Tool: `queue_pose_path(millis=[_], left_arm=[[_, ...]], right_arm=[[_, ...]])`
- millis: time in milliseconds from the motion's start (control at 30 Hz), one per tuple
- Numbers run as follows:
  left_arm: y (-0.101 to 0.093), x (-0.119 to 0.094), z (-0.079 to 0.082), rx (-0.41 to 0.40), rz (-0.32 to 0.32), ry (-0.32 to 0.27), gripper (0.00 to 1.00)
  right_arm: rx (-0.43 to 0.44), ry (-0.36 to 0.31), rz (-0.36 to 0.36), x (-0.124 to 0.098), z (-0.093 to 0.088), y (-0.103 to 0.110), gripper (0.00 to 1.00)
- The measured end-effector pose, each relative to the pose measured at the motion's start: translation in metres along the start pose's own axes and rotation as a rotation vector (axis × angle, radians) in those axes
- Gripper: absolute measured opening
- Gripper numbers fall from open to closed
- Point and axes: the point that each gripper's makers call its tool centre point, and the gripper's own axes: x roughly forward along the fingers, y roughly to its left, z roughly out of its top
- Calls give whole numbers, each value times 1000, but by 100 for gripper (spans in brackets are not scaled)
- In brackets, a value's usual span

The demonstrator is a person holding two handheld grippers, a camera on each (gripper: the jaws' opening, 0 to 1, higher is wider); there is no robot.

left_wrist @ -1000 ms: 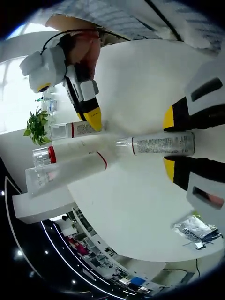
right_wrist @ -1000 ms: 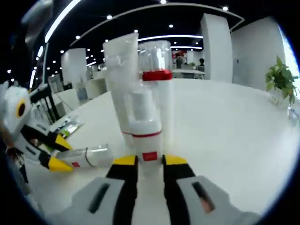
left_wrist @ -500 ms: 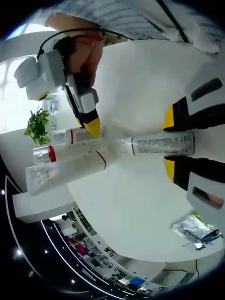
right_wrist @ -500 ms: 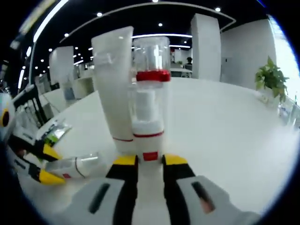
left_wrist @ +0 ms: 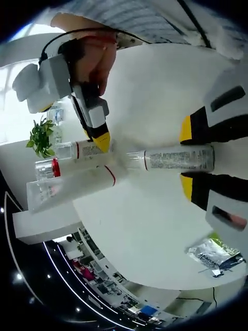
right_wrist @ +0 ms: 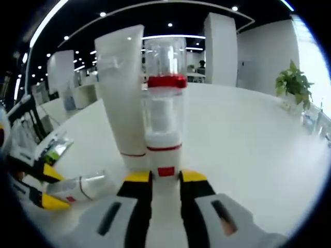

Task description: Arrange the skincare products in the storage area until every visible bottle or jar stands upright without overlapping.

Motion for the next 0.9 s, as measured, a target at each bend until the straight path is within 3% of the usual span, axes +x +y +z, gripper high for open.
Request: queue_pose_path(millis=[333, 600, 700, 900], left_arm=[[1, 0, -1, 1, -3, 4, 22], [2, 1, -5, -44, 9, 13, 22], [2, 1, -5, -40, 9, 15, 22], [2, 0, -6, -33, -5, 17, 22]], right_arm=[[20, 21, -88, 6, 1, -4, 19], [28, 51, -146, 9, 0, -9, 27], [31, 61, -148, 10, -2, -9, 28], [17, 68, -74, 3, -4, -2, 29]])
